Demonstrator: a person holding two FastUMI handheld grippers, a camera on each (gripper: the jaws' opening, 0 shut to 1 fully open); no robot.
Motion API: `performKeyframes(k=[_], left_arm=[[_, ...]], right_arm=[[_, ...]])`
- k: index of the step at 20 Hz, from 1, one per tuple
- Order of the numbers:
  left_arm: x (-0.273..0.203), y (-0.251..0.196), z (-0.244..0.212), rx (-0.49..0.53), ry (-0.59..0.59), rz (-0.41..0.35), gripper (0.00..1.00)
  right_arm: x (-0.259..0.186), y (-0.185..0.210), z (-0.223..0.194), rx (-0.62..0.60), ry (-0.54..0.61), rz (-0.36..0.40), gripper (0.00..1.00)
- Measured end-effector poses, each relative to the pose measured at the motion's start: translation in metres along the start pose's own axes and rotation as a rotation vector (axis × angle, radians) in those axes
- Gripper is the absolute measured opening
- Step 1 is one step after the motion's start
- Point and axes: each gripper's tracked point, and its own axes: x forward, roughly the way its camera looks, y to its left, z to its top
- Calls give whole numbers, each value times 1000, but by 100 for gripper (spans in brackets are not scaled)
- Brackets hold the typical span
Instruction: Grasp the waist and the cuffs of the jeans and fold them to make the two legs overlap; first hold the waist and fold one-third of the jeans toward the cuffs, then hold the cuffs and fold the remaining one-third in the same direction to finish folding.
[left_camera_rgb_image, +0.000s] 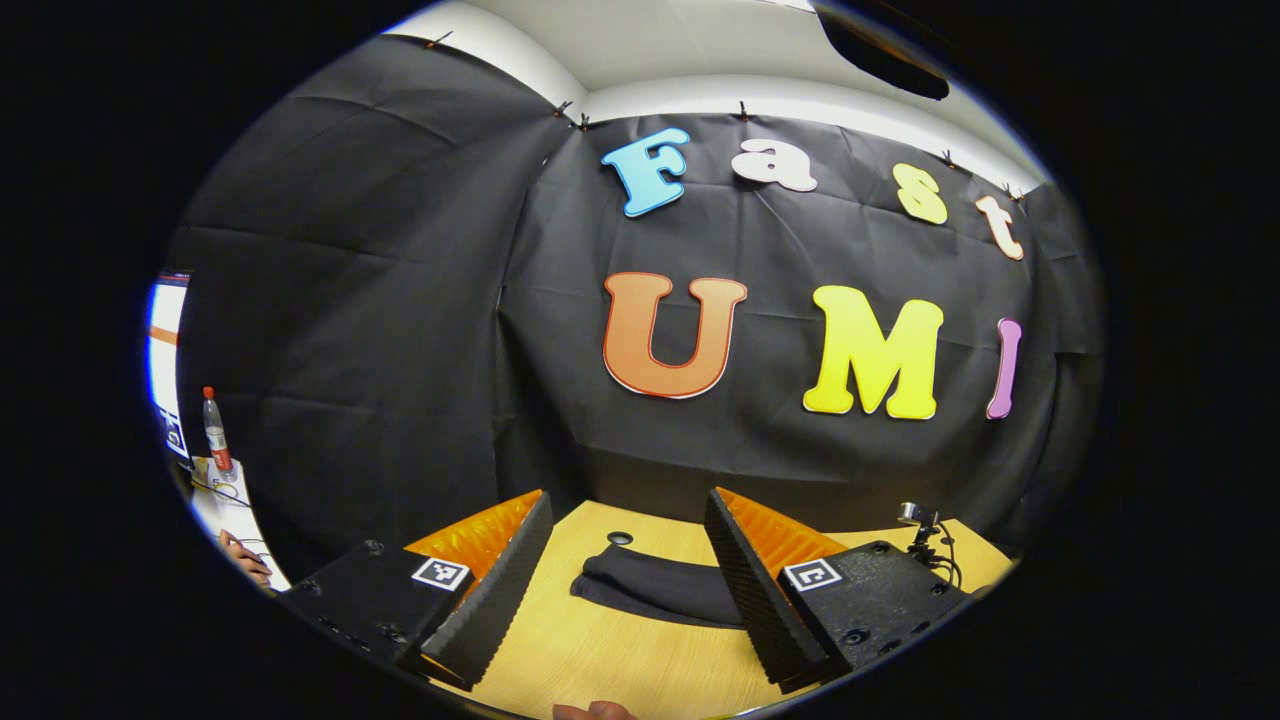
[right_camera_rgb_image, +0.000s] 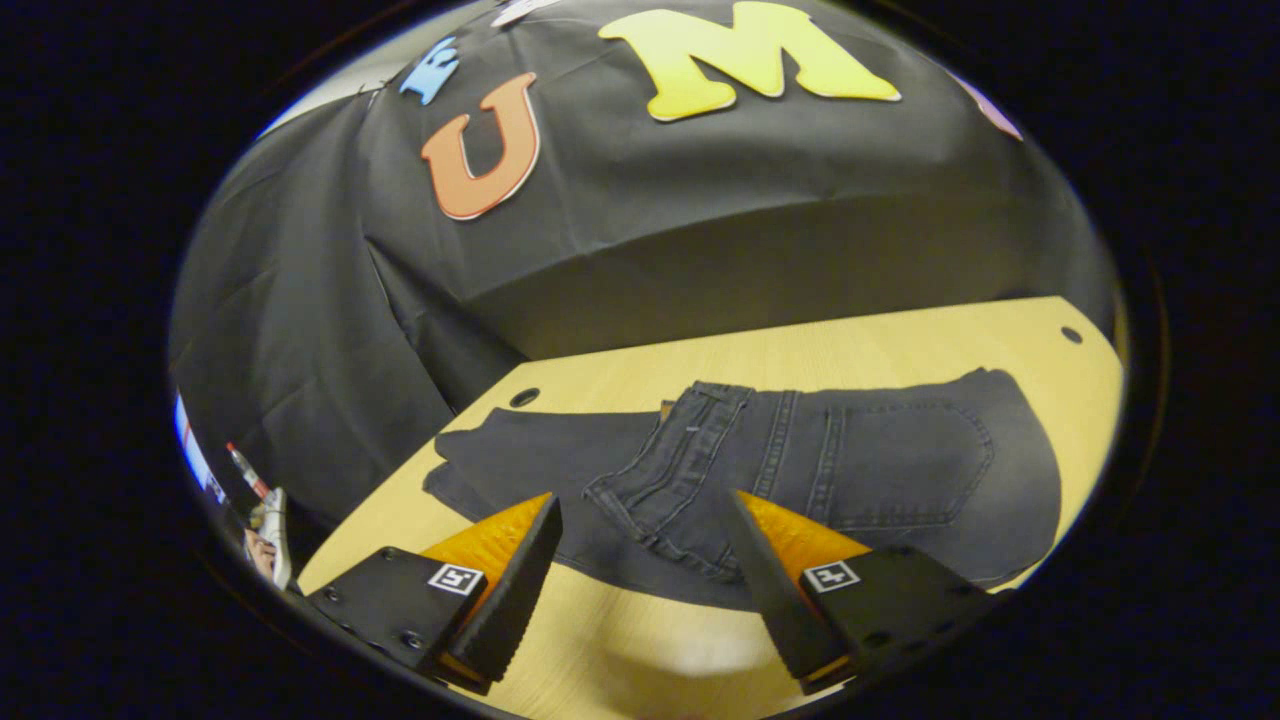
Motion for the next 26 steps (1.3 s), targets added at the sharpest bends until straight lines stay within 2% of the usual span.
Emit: performKeyframes(k=[1,2,3,6,8,10,14,15,17,20,25,26], left_arm=[[4,0,-4,-5,10,-2,98],[6,0,-8,-8,22,-3,98],[10,1,-14,-9,34,-5,98],[27,1,-42,-24,96,-11,98],[39,2,-70,-77,173,-21,98],[52,-1,-97,-136,249,-23,99],[86,-3,-150,-172,359,-8,99],[96,-5,-162,-182,395,-3,99],[111,-8,-192,-243,480,6,99],[129,-1,-232,-316,578,57,99],[160,14,-276,-478,671,160,99],[163,19,-285,-508,699,182,99]], right_arm=[[-4,3,5,-10,-11,6,99],[-10,4,11,-18,-24,10,93],[-19,2,19,-29,-41,11,98],[-53,-7,54,-76,-109,13,98],[-82,-20,80,-104,-160,0,98],[-115,-37,110,-114,-221,-21,98],[-190,-66,171,-121,-353,-77,98],[-209,-72,188,-130,-397,-97,92],[-246,-86,218,-170,-480,-146,92],[-287,-105,243,-214,-542,-209,92],[-320,-134,261,-236,-575,-286,92],[-325,-140,263,-238,-578,-298,100]])
